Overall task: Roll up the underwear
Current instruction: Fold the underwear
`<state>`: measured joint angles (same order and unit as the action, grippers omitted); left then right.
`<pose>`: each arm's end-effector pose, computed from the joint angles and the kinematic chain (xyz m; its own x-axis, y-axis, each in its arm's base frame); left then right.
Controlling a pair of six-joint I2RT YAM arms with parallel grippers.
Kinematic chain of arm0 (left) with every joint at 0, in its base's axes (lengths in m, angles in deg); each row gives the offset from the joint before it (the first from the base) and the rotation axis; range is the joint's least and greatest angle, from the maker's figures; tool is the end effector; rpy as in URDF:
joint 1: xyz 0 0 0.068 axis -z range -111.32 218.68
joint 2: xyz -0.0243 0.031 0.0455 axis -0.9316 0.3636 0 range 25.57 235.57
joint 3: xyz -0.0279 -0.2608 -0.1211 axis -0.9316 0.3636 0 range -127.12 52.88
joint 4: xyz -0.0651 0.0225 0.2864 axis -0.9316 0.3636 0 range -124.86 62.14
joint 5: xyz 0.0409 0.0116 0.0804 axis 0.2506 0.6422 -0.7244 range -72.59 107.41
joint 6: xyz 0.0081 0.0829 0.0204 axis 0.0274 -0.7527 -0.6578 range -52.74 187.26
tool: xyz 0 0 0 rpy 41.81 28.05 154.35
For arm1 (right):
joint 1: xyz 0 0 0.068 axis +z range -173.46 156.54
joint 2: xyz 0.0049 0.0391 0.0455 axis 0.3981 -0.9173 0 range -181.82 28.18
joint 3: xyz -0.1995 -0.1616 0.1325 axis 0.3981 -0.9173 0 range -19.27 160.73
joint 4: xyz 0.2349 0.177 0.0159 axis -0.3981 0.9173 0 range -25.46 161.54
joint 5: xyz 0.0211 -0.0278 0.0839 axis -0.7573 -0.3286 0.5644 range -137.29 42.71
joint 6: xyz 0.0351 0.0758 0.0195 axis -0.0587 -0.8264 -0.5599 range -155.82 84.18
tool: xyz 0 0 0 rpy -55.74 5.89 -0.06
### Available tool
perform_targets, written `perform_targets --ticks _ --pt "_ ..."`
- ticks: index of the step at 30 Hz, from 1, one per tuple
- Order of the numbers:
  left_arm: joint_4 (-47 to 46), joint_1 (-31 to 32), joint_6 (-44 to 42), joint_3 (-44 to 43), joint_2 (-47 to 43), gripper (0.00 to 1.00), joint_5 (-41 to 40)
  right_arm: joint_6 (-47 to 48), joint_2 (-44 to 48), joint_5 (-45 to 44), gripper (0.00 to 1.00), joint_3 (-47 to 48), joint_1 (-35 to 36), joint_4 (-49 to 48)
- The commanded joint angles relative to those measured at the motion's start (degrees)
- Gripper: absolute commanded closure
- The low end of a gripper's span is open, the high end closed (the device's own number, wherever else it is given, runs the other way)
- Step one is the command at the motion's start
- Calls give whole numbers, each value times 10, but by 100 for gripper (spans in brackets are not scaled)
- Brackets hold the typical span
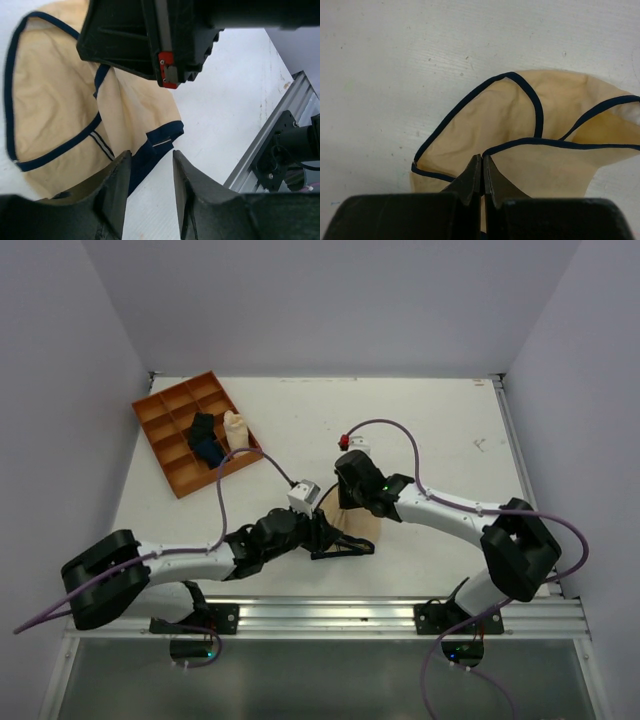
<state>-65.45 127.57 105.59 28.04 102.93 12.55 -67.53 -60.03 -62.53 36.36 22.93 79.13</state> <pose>0.1683 -0.2666 0.1458 -0.6553 -0.1101 -0.7473 0.5176 0.6550 -0.5505 0.2761 0.2611 0.1860 -0.7326 -0.0339 -0.6798 -0.2236 0.9553 0.1933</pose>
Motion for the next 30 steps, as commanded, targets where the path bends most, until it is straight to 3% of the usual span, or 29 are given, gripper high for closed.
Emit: perform_targets --ticks 1,4,8,12,20,24,25,30 --pt "88 -3 -1 1 -90 55 -67 18 -6 21 100 4 -1 -34" --pt "136 -12 3 12 -142 52 -109 25 -15 46 100 6 -1 -40" --pt "158 -72 10 17 -144 52 -58 32 -31 77 100 13 0 -47" --pt "153 -135 11 12 -89 56 -1 35 -34 93 100 17 1 -49" --pt "69 -164 12 9 25 59 84 26 -27 113 100 11 5 -56" --pt "39 -165 10 8 62 71 93 16 -28 129 100 5 6 -65" --pt "36 -166 10 8 66 79 94 15 -29 132 100 5 6 -68" --pt "27 -168 12 6 75 98 83 6 -43 141 100 16 12 -70"
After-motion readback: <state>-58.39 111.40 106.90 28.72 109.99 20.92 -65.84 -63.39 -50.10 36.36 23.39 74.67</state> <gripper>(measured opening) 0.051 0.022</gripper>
